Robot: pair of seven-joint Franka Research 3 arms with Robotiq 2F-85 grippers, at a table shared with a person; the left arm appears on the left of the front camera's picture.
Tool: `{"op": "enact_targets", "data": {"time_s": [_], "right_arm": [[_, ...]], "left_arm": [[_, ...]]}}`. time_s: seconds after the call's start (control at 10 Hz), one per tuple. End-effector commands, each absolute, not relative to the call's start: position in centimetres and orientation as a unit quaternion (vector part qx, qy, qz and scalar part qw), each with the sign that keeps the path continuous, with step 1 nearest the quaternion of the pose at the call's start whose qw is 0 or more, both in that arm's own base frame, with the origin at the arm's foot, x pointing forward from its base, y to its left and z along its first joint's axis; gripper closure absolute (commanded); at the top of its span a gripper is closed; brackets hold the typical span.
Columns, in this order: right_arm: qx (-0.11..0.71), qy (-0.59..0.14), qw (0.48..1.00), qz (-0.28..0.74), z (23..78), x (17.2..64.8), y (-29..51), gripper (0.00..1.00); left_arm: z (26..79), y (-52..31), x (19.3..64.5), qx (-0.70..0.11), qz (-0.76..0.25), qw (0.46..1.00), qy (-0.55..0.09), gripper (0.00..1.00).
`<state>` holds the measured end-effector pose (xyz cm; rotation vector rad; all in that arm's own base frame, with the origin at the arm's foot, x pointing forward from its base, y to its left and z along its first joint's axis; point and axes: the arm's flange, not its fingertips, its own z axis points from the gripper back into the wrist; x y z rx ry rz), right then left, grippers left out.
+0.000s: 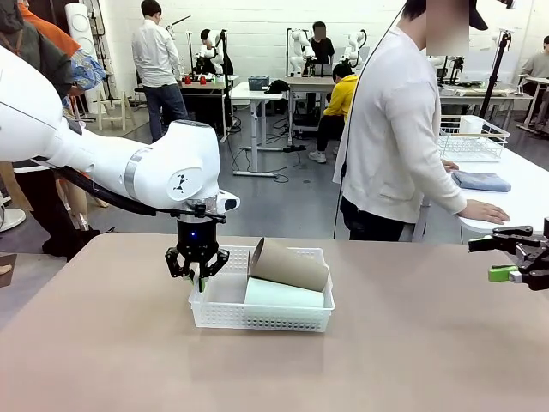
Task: Clean and organize the cups into the basket.
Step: Pick up the Reusable plastic cup from the right side of the table and stack it inside the Organizing basket in the center of the table, then move the Organizing basket back to the left side of the table.
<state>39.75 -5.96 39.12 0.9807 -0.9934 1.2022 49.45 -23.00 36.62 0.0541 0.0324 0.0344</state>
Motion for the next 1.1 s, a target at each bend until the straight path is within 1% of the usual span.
{"op": "enact_targets", "data": {"time_s": [0.0, 1.0], "right_arm": [[0.419, -0.430, 0.601, 0.528, 40.10, 39.67, -5.24, 0.00], [0.419, -0.430, 0.601, 0.528, 40.10, 39.67, -5.24, 0.00]], "left_arm": [[36.71, -22.93, 49.47, 0.027, 0.012, 0.999, 0.011, 1.00], [36.71, -22.93, 49.47, 0.027, 0.012, 0.999, 0.011, 1.00]]}}
